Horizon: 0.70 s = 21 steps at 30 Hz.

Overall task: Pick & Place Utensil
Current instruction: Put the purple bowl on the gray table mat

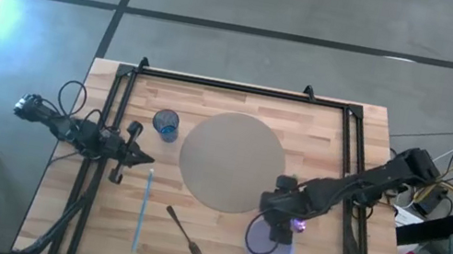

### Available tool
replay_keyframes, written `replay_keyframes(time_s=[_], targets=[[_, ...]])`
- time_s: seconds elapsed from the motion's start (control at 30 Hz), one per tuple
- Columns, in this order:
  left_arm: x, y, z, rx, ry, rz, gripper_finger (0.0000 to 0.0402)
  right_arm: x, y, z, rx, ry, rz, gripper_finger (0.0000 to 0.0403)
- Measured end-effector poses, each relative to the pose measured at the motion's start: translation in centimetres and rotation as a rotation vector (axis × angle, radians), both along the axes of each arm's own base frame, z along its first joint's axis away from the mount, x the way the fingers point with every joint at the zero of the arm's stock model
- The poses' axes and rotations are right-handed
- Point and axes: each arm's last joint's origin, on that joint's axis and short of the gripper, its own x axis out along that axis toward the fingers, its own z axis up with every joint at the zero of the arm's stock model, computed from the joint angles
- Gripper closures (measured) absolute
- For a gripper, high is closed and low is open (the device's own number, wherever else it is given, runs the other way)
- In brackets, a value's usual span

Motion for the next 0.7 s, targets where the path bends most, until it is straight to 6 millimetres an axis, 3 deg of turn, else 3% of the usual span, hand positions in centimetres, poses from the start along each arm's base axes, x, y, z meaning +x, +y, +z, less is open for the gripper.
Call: replay_keyframes(time_s=[0.47, 0.7], targets=[[0.0, 0.0, 0.0, -0.042, 0.007, -0.002, 0.0401, 0.8, 0.5, -1.9, 0.011, 0.072, 0.023, 0.0194], [0.0, 0.0, -0.1, -0.067, 0.018, -0.004, 0.0401, 1.4, 0.7, -3.2, -0.001, 0.097, 0.04, 0.0222]])
